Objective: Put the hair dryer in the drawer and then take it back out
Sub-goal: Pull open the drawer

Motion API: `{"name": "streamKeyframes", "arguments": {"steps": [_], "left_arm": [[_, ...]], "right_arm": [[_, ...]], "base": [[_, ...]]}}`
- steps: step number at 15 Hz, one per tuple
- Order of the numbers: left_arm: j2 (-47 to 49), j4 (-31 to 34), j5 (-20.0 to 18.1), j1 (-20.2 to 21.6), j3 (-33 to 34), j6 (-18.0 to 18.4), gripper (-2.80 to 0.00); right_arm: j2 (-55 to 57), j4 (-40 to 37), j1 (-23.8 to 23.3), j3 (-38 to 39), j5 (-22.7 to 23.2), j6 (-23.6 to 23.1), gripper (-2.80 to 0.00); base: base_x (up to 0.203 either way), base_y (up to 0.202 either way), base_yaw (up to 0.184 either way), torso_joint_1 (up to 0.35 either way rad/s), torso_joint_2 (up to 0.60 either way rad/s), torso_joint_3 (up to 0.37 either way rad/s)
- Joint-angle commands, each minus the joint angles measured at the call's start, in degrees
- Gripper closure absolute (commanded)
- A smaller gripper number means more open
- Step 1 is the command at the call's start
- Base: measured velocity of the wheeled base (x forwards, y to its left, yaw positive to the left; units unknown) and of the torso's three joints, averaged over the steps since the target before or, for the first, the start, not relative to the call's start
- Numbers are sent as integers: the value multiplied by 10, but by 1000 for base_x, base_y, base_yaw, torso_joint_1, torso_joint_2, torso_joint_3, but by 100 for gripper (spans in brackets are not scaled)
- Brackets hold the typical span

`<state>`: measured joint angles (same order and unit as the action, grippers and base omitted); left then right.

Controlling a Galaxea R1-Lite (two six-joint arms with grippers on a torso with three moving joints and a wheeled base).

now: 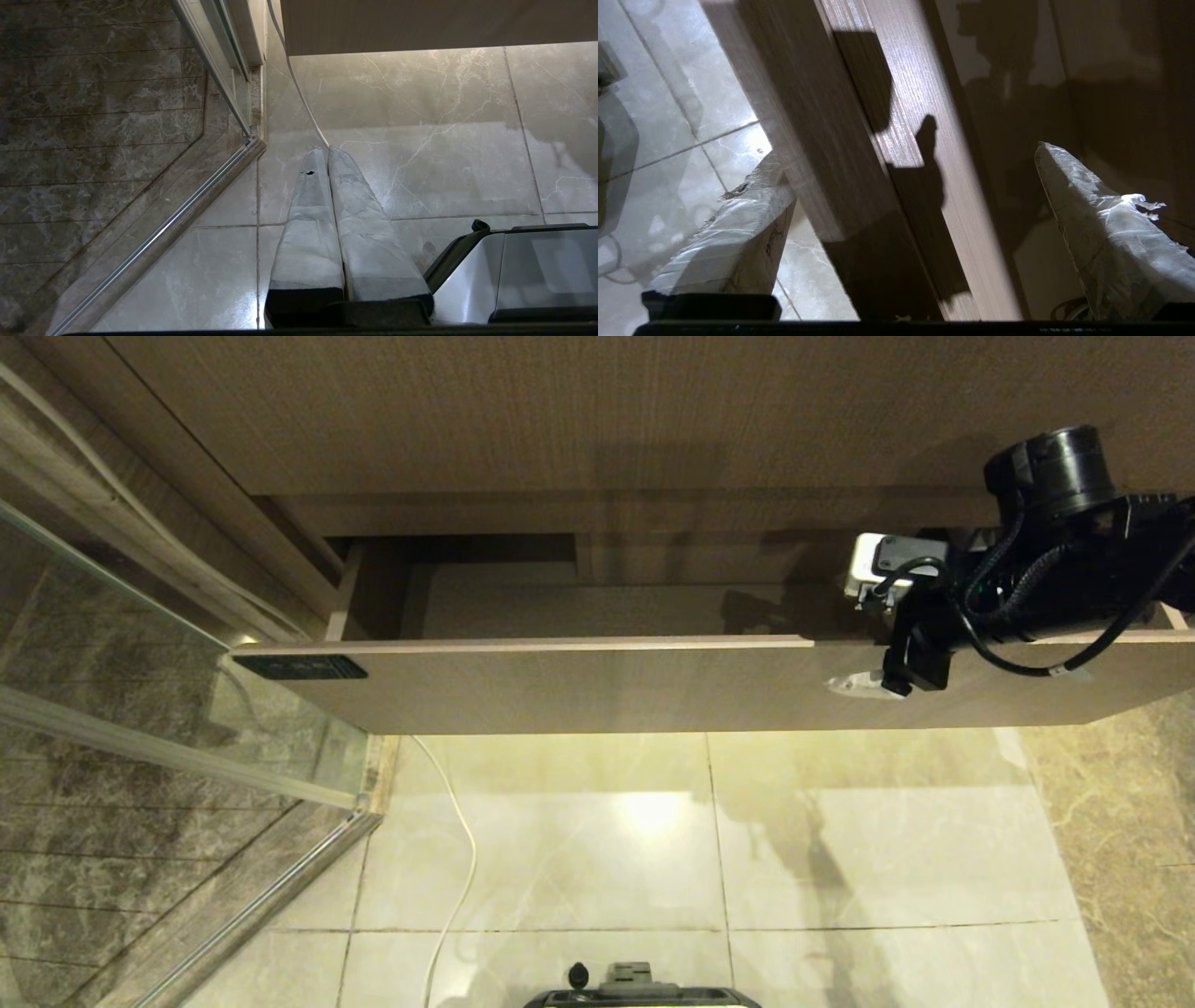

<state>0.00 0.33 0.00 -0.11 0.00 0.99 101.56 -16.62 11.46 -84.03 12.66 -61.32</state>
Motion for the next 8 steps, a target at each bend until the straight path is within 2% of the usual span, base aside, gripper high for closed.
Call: {"name": "streamKeyframes", "arguments": {"steps": [1, 5, 8], "left_arm": [[0, 0, 0, 0, 1, 0, 0], [0, 0, 0, 0, 1, 0, 0], [0, 0, 0, -1, 1, 0, 0]], "right_arm": [[-54, -19, -1, 41, -2, -4, -280], [-148, -75, -12, 109, 4, 1, -280], [-228, -88, -24, 149, 5, 53, -280]], "base": [[0, 0, 0, 0, 0, 0], [0, 0, 0, 0, 0, 0], [0, 0, 0, 0, 0, 0]]}}
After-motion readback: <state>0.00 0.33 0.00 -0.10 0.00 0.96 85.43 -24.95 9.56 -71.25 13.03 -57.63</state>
